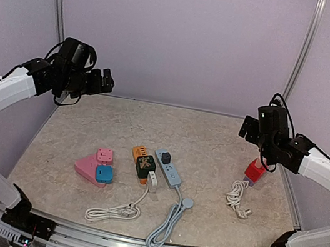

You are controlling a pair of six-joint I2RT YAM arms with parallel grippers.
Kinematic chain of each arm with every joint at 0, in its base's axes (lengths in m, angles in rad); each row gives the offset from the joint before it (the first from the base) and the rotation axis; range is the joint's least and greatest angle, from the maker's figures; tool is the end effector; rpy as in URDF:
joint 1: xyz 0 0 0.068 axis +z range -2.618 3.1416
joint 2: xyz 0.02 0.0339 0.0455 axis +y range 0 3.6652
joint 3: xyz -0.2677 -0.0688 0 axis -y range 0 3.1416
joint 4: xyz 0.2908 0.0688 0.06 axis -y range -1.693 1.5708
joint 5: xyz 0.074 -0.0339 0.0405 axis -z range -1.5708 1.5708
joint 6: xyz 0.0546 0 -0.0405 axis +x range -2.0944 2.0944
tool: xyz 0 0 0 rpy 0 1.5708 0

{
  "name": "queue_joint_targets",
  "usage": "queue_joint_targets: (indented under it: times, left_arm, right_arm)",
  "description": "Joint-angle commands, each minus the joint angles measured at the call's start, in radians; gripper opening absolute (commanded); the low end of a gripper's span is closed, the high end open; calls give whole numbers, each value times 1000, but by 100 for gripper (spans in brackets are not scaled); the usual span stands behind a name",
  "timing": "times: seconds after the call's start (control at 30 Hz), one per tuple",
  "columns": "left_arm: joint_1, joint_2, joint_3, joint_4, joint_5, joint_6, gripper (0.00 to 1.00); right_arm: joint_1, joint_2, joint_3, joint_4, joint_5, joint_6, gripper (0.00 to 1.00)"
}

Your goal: Pull the plug off the socket

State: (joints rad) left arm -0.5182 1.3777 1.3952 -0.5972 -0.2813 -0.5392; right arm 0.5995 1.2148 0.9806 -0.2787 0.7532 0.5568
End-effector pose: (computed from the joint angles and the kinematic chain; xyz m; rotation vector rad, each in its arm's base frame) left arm 0.3238 -0.1672 0.3720 -0.1859 2.1338 -0.3212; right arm 0.2875 0.1512 0.2994 0.3959 1.8961 -0.0222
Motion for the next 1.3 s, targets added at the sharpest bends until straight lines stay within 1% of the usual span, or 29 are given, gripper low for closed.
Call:
queue_joint_targets:
  times: [0.0,0.1,0.27,0.37,0.43,0.53,0.67,0.77,0.83,1.03,1.13,1.2,1.27]
  left_arm:
    - [-2,19,32,-65,1,8,99]
    - [3,21,36,-83,31,11,99]
    - [35,18,37,-90,104,-13,99]
    - [45,13,38,-87,129,-21,99]
    - [47,12,40,-87,132,-24,99]
    - [51,11,36,-80,140,-28,99]
    - [55,7,21,-65,169,-31,99]
    - [55,13,13,-59,189,-37,99]
    - [55,15,6,-56,200,-41,99]
    - [59,9,-32,-28,221,-51,99]
    - [63,11,-41,-16,232,-53,99]
    - [63,15,-40,-11,241,-52,99]
    - [63,15,-42,-9,244,-50,99]
  right_arm:
    - [-16,14,37,-110,40,57,100]
    - [-35,24,75,-200,37,106,100]
    - [-94,69,142,-397,9,204,100]
    - [-133,70,138,-472,-7,245,100]
    - [-169,59,116,-507,-45,262,99]
    - [-210,32,53,-490,-105,255,96]
    - [-241,29,-5,-461,-145,261,88]
    - [-243,37,-25,-420,-171,265,77]
    - [-243,44,-34,-397,-190,265,75]
    - [-246,71,-40,-362,-192,269,76]
    - [-267,83,-33,-340,-187,261,81]
    - [-329,90,-48,-304,-225,250,85]
    - [-417,88,-76,-230,-349,216,86]
